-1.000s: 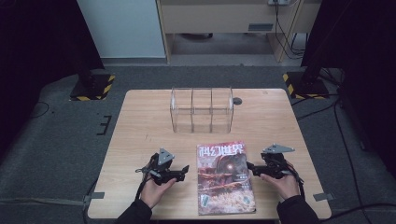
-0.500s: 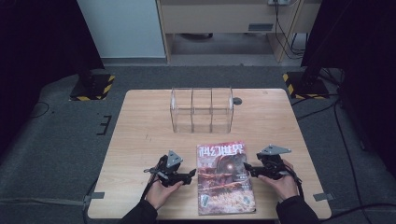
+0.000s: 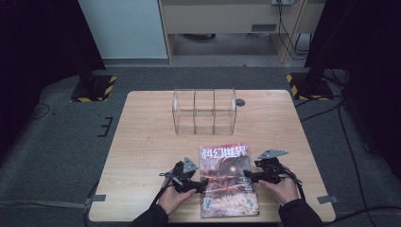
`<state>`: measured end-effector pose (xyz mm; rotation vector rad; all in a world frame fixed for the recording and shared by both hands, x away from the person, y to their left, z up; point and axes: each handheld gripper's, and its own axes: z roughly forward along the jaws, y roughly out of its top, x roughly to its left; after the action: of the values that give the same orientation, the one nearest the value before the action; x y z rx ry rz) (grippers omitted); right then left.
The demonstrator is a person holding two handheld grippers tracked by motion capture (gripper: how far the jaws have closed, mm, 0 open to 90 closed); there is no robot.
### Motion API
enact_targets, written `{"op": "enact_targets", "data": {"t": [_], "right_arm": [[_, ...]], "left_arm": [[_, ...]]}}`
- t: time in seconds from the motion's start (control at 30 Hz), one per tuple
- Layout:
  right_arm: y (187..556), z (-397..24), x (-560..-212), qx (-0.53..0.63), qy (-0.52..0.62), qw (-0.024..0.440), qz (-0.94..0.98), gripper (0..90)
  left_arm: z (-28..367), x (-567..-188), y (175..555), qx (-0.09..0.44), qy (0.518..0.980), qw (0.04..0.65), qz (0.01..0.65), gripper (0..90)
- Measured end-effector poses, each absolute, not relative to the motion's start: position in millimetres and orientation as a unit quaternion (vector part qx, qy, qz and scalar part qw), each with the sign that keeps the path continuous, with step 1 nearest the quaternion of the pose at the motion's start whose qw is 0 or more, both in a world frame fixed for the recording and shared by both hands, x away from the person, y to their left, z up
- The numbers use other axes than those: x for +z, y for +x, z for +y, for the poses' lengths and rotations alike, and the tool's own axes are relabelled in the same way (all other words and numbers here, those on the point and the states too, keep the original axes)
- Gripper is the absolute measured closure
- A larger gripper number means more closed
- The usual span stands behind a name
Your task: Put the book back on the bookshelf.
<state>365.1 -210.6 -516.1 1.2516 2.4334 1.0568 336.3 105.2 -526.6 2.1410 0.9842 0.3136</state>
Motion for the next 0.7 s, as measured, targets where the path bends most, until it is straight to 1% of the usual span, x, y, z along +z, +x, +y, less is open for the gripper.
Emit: {"op": "enact_targets", "data": {"t": [0.2, 0.57, 0.7], "right_arm": [[363.7, -208.9, -520.5, 0.366, 0.426, 0.087, 0.823, 35.4], [362.5, -204.0, -527.6, 0.382, 0.426, 0.085, 0.816, 35.2], [362.4, -203.8, -529.5, 0.393, 0.427, 0.084, 0.810, 33.7]], "left_arm": [[94.3, -531.2, 335.5, 0.117, 0.839, 0.376, 0.374, 18.4], [89.8, -534.9, 336.2, 0.122, 0.837, 0.387, 0.367, 13.7], [89.2, -535.0, 336.9, 0.121, 0.838, 0.387, 0.365, 13.0]]}}
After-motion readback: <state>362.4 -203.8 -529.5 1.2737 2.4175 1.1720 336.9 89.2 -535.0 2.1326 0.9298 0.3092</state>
